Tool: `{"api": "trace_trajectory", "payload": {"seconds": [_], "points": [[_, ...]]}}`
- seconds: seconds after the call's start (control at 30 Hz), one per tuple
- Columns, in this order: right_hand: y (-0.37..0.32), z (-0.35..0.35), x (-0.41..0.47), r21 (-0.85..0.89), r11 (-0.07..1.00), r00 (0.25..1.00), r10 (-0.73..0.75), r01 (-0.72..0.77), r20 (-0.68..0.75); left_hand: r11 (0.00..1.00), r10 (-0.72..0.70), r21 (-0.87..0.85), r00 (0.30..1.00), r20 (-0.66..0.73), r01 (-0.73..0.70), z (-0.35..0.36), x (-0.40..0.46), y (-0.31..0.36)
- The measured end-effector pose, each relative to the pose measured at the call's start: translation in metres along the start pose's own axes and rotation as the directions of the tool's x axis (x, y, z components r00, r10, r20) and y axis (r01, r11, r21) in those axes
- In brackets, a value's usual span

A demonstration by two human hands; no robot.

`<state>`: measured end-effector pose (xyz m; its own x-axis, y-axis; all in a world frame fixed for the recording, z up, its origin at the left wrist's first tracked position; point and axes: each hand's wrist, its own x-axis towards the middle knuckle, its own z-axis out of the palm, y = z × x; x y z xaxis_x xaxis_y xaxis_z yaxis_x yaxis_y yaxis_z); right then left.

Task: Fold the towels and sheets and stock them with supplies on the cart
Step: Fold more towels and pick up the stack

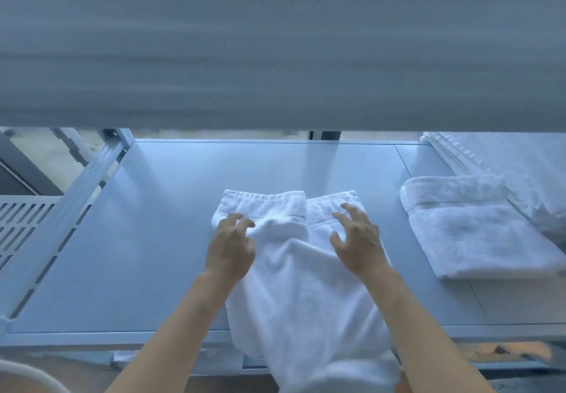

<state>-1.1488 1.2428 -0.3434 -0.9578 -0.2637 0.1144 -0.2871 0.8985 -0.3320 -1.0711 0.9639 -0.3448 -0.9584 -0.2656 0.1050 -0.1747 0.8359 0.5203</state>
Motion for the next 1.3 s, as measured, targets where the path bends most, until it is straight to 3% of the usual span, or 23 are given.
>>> {"api": "trace_trajectory", "payload": {"seconds": [0.07,0.13,0.33,0.57,0.73,0.83,1.1,1.23,1.3], "points": [[0.002,0.016,0.007,-0.024,0.999,0.981,-0.026,0.031,0.192,0.997,0.005,0.068,0.979,0.202,-0.02,0.01,0.008,0.0],[0.01,0.028,0.009,-0.044,0.999,0.967,-0.01,0.022,0.254,0.972,-0.024,0.231,0.956,0.291,-0.046,0.021,0.009,-0.01],[0.032,0.032,0.009,-0.07,0.996,0.985,0.066,-0.055,0.16,0.969,-0.021,0.247,0.987,0.161,-0.02,0.023,-0.002,-0.044],[0.021,0.039,-0.037,-0.102,0.994,0.983,0.055,-0.038,0.178,0.889,-0.121,0.457,0.963,0.239,-0.002,0.01,-0.039,-0.012],[-0.012,0.061,-0.093,-0.073,0.996,0.982,-0.045,0.059,0.181,0.909,0.07,0.382,0.965,0.253,-0.167,0.054,-0.114,0.059],[-0.014,0.061,-0.098,-0.094,0.994,0.981,-0.034,0.052,0.19,0.886,-0.11,0.459,0.935,0.338,-0.062,0.065,-0.125,0.068],[-0.001,0.04,-0.121,-0.099,0.995,0.984,0.039,-0.022,0.176,0.808,-0.421,0.535,0.877,0.232,0.246,0.014,-0.137,0.018],[-0.002,0.036,-0.168,-0.091,0.995,0.987,-0.015,0.03,0.162,0.845,-0.355,0.501,0.897,0.263,0.187,-0.005,-0.18,0.009],[-0.001,0.035,-0.186,-0.048,0.998,0.985,-0.027,0.035,0.168,0.875,-0.276,0.456,0.939,0.204,0.159,-0.009,-0.193,0.003]]}}
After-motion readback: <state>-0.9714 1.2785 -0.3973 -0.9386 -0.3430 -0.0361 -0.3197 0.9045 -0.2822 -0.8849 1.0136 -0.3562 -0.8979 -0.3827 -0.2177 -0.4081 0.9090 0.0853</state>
